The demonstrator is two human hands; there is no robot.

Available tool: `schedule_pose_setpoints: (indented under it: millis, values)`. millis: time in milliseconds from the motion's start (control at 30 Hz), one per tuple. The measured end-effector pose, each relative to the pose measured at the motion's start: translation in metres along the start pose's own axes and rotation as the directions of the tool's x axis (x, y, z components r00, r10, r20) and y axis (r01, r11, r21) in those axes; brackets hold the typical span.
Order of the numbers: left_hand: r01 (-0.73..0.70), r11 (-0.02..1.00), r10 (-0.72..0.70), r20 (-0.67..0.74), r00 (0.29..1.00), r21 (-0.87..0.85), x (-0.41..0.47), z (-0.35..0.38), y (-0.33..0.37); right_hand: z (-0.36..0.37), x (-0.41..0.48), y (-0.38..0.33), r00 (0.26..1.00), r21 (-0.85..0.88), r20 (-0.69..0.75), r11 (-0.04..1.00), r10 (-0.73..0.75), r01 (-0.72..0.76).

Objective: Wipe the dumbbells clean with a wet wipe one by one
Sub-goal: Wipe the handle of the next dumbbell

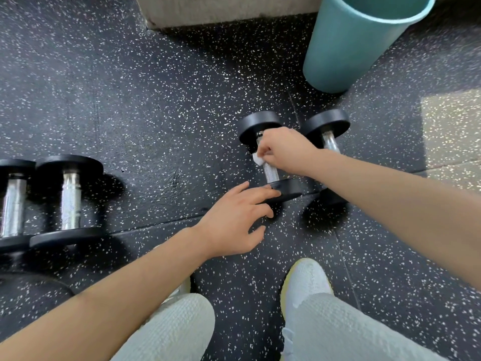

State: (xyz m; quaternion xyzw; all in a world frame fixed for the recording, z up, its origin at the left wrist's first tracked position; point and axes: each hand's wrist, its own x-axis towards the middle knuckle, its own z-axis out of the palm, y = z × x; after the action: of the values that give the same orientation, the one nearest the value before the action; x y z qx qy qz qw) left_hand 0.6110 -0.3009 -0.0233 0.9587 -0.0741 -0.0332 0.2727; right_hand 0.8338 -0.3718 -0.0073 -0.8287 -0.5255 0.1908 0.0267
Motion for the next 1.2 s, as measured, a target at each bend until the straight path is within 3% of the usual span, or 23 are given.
schedule_pose_setpoints:
  millis: [100,167,300,367,533,667,867,1033,1200]
  values:
    - [0.004,1.000,-0.004,0.005,1.000,-0.011,0.002,0.000,0.000,0.006,0.003,-0.001,0.993,0.010,-0.098,0.998,0.068,-0.067]
    - [0.007,1.000,-0.007,0.011,1.000,-0.016,0.002,0.000,-0.002,0.010,-0.004,0.000,0.996,-0.018,-0.074,0.998,0.059,-0.060]
    - [0.004,1.000,-0.004,0.015,1.000,-0.014,0.001,0.002,-0.004,0.001,-0.018,0.006,0.977,0.057,0.211,0.998,-0.012,0.000]
    - [0.001,1.000,-0.001,0.017,1.000,-0.026,0.001,0.003,-0.004,-0.003,-0.019,0.009,0.965,0.102,0.261,0.995,-0.011,-0.016]
    - [0.006,0.996,-0.004,0.030,1.000,-0.084,0.004,0.003,-0.003,-0.001,0.001,0.009,0.996,0.101,-0.035,0.991,0.086,-0.082]
    - [0.011,0.999,-0.008,0.061,0.998,-0.050,0.003,0.000,0.001,0.004,0.003,0.005,0.988,0.076,-0.080,0.989,0.135,-0.129]
    - [0.031,0.999,-0.033,0.100,0.994,0.015,0.002,-0.006,0.003,-0.002,-0.016,0.001,0.968,0.067,0.245,0.996,0.047,-0.066]
    - [0.010,1.000,-0.011,0.084,0.996,0.013,0.005,-0.007,0.004,0.001,0.003,0.003,0.995,0.094,-0.001,0.991,0.097,-0.097]
    - [-0.007,1.000,0.005,0.054,0.999,0.026,0.008,-0.006,0.000,0.011,-0.003,-0.001,0.987,0.016,-0.121,0.994,0.110,-0.109]
